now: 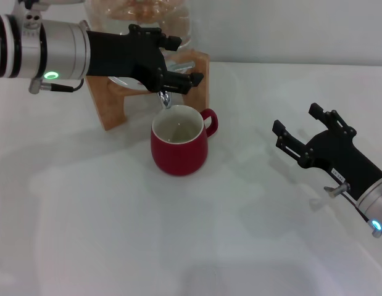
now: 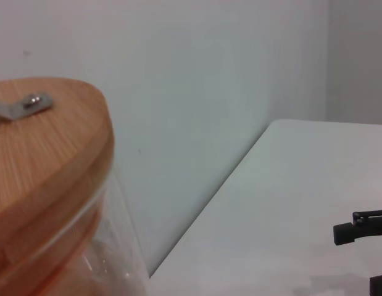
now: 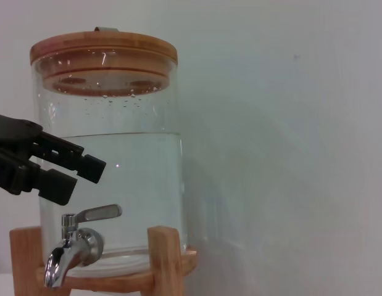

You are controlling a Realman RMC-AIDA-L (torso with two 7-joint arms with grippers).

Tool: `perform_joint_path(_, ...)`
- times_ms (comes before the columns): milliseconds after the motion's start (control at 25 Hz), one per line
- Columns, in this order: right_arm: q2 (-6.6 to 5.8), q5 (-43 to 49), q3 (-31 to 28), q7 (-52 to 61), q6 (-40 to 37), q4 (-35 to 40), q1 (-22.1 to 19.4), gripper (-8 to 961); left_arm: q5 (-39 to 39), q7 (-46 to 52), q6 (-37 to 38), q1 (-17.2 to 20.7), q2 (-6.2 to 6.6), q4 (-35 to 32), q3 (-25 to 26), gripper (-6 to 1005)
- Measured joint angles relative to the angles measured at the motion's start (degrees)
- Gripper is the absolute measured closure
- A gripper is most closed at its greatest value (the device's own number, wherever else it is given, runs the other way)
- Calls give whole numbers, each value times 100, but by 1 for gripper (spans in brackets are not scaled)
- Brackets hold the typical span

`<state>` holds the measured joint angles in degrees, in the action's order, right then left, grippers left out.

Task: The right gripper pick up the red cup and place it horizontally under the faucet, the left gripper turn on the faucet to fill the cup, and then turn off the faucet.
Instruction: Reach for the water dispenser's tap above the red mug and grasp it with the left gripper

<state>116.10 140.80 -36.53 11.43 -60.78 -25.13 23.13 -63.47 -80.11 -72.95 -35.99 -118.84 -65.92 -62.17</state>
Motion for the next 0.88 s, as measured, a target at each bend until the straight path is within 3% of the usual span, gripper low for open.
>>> perform_joint_path(880,0,25,6,-1,-27,-9,-1,83,-48,-154,356,-106,-20,264,-295,154)
